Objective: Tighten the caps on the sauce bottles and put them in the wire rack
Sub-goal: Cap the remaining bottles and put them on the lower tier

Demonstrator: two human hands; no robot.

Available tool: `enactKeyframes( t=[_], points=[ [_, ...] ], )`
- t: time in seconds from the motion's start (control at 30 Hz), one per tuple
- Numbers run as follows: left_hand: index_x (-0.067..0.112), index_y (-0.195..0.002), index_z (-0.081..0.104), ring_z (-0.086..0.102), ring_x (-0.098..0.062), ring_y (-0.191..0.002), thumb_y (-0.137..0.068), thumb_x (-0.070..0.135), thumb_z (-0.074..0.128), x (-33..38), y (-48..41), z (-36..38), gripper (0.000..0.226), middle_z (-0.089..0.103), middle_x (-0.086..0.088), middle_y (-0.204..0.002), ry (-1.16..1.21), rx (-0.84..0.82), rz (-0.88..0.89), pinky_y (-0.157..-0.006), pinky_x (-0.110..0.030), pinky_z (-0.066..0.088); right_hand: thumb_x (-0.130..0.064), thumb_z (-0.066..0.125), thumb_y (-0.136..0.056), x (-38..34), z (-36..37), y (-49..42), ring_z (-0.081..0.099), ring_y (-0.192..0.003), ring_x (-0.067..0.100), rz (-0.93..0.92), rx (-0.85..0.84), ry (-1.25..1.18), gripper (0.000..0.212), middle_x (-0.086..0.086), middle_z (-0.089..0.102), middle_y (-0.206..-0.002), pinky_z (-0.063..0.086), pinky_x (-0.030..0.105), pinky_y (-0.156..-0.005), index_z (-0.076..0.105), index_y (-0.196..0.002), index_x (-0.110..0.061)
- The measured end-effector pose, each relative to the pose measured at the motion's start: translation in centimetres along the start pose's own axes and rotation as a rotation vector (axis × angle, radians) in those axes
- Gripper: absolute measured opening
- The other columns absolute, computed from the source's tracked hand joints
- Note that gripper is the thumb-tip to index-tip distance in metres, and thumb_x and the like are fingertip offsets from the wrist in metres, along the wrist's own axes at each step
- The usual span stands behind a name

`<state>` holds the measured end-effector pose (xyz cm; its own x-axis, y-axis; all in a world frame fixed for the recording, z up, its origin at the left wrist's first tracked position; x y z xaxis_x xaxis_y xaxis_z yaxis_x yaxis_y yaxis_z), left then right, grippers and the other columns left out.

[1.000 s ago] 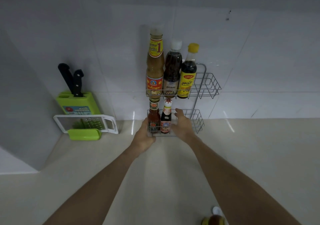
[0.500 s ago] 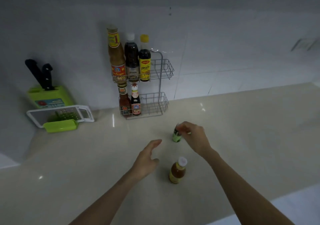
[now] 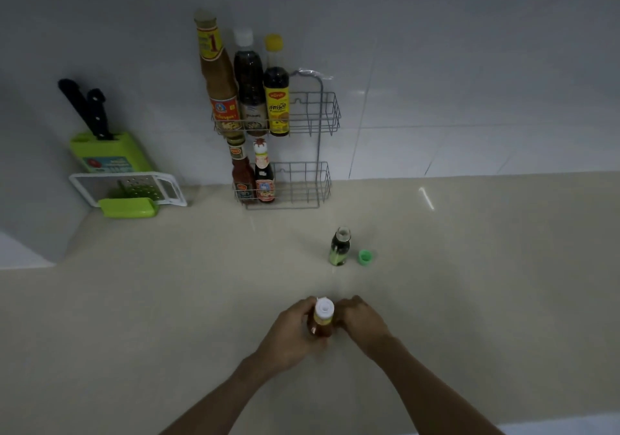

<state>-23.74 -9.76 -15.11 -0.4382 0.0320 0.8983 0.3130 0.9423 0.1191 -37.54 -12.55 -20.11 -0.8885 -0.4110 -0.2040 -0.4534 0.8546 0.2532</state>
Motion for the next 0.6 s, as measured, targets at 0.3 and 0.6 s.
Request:
enactKeyframes(
  t=[0.3, 0.6],
  points=[
    [0.05, -0.1, 0.056, 0.062, -0.004, -0.089, -0.066, 0.026, 0.078, 0.4, -0.8, 0.1, 0.047, 0.066, 0.004, -0.099, 0.125, 0.174, -0.05, -0.079, -0.022, 0.05, -0.011, 0.065, -0.09, -0.1, -11.1, 1.1, 0.071, -0.092, 0.019, 0.195, 0.562, -1.453, 0.013, 0.009, 0.073, -0.097, 0.057, 0.029, -0.083, 0.073, -0.099, -0.014],
    [0.036, -0.103, 0.062, 0.065, 0.0, -0.083, -0.08, 0.014, 0.064, 7.1, -2.0, -3.2, 0.032, 0.07, 0.016, -0.088, 0.443, -0.049, -0.037, -0.066, -0.014, 0.05, -0.01, 0.063, -0.091, -2.6, -20.3, 1.0, 0.065, -0.096, 0.011, -0.177, 0.46, -1.26, 0.008, 0.002, 0.07, -0.103, 0.05, 0.022, -0.079, 0.07, -0.095, -0.011]
  ],
)
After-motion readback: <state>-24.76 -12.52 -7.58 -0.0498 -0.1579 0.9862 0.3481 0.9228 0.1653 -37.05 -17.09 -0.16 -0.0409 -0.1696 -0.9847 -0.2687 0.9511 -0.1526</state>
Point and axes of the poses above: each hand's wrist, its own y-axis away from the middle knuckle, its own z-axis out of the palm, x = y × z, the point moved 6 cm from there along -y, towards the middle knuckle
